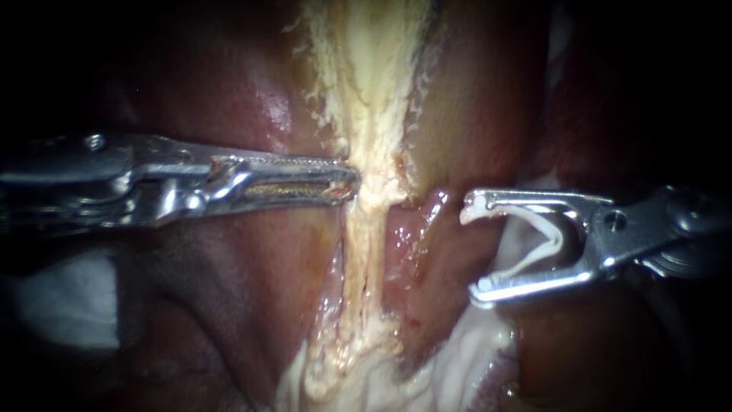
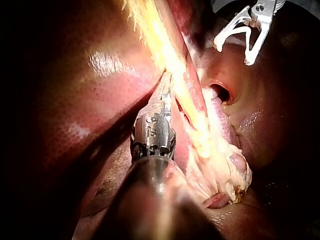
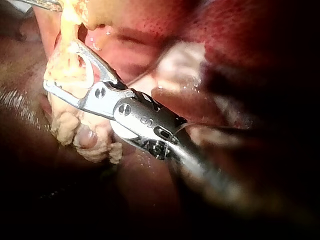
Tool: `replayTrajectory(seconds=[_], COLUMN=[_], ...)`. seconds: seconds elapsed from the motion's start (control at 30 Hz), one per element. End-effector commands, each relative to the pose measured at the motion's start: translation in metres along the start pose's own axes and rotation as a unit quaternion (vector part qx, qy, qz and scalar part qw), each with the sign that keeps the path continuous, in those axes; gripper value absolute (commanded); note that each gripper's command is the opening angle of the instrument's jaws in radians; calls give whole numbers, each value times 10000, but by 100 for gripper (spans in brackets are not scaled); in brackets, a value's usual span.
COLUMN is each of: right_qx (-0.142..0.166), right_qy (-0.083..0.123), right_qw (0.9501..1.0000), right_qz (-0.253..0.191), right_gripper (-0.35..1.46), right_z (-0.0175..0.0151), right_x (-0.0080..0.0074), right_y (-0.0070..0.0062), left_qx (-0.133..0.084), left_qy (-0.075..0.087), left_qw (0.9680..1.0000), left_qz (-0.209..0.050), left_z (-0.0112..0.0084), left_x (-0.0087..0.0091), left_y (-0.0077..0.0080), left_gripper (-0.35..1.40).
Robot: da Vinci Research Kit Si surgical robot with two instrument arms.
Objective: Clipping first clip left tube
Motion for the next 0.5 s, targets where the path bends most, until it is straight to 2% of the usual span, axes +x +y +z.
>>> replayTrajectory(seconds=[0.03, 0.23, 0.37, 0.5], right_qx=[0, -1, -11, -36], right_qy=[2, 2, 0, -49], right_qw=[10000, 10000, 10000, 10000], right_qz=[1, -7, -26, -21], right_gripper=[59, 60, 60, 60], right_z=[0, 1, 4, 12], right_x=[0, -2, -9, -19], right_y=[0, -1, -2, 0], left_qx=[1, 3, 21, 19], left_qy=[-1, 1, 12, 93], left_qw=[10000, 10000, 10000, 10000], left_qz=[0, -5, -19, -30], left_z=[0, -3, -15, -29], left_x=[0, -1, -6, -8], left_y=[0, -4, -10, -19], left_gripper=[-35, -35, -35, -35])
